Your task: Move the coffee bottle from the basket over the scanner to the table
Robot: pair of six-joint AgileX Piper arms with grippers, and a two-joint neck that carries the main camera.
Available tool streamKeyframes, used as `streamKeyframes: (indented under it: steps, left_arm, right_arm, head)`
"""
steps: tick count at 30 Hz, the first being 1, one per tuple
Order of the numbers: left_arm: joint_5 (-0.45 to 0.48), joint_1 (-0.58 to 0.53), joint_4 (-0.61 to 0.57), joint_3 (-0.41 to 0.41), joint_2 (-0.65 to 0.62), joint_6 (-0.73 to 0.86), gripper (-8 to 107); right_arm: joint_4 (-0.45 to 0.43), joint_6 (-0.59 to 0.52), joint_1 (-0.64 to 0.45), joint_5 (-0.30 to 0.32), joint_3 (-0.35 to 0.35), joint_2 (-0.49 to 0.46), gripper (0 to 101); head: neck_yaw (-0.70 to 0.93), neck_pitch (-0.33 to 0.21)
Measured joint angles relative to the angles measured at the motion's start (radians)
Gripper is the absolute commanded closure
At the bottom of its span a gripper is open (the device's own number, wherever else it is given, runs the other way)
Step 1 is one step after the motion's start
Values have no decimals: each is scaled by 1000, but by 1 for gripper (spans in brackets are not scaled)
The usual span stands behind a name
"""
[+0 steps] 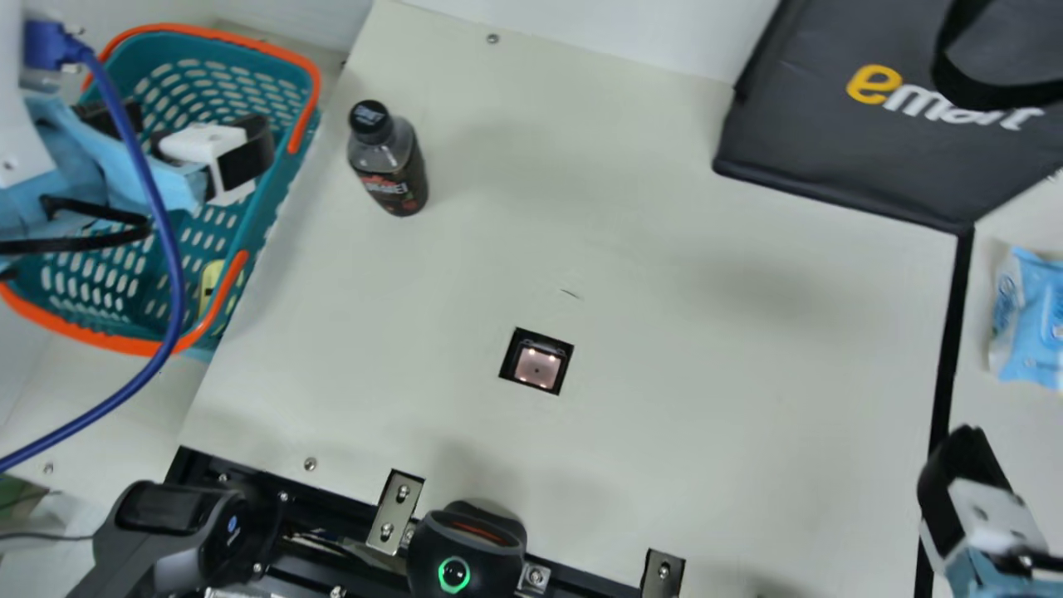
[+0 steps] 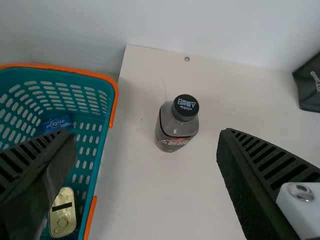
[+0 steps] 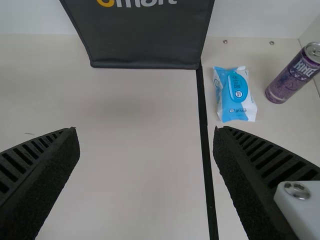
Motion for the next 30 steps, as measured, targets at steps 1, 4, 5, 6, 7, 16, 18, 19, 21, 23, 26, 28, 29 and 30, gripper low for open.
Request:
streamKeyframes:
  steps: [1,4,5,6,7,16,18,19,21,23,26,28,29,30]
  left_arm:
    - [0,0,0,0,0,0,9]
    - [0,0,0,0,0,0,9]
    - [0,0,0,0,0,0,9]
    - [0,0,0,0,0,0,9]
    - [0,0,0,0,0,0,9]
    - [-3,-4,3,0,5,-2,9]
    - [-6,-14,5,2,15,-2,9]
    - [-13,-24,7,5,23,-2,9]
    - [-26,-45,17,12,40,-5,9]
    - [-46,-72,33,19,65,-18,9]
    - [-80,-118,60,33,106,-43,9]
    - [-100,-150,78,38,132,-64,9]
    - [-111,-167,87,40,147,-75,9]
    - [-120,-184,92,42,159,-84,9]
  right_arm:
    - [0,0,0,0,0,0,6]
    - [0,0,0,-1,0,0,6]
    - [0,0,0,-1,0,0,6]
    - [0,0,0,-1,0,0,6]
    - [0,0,0,-1,0,0,6]
    - [0,0,0,-1,0,0,6]
    - [0,0,0,-1,0,0,6]
    - [0,0,0,-1,0,0,6]
    - [0,0,0,-1,0,0,6]
    - [0,0,0,-1,0,0,6]
    - [0,0,0,-1,0,0,6]
    - [0,0,0,-1,0,0,6]
    - [0,0,0,-1,0,0,6]
    - [0,0,0,-1,0,0,6]
  head:
    - [-23,0]
    - [-91,0]
    - [-115,-2]
    - [-141,0]
    - [-166,0]
    - [-229,0]
    - [-229,0]
    - [-229,0]
    - [-229,-2]
    - [-229,0]
    - [-229,-2]
    - [-229,0]
    - [-229,0]
    - [-229,0]
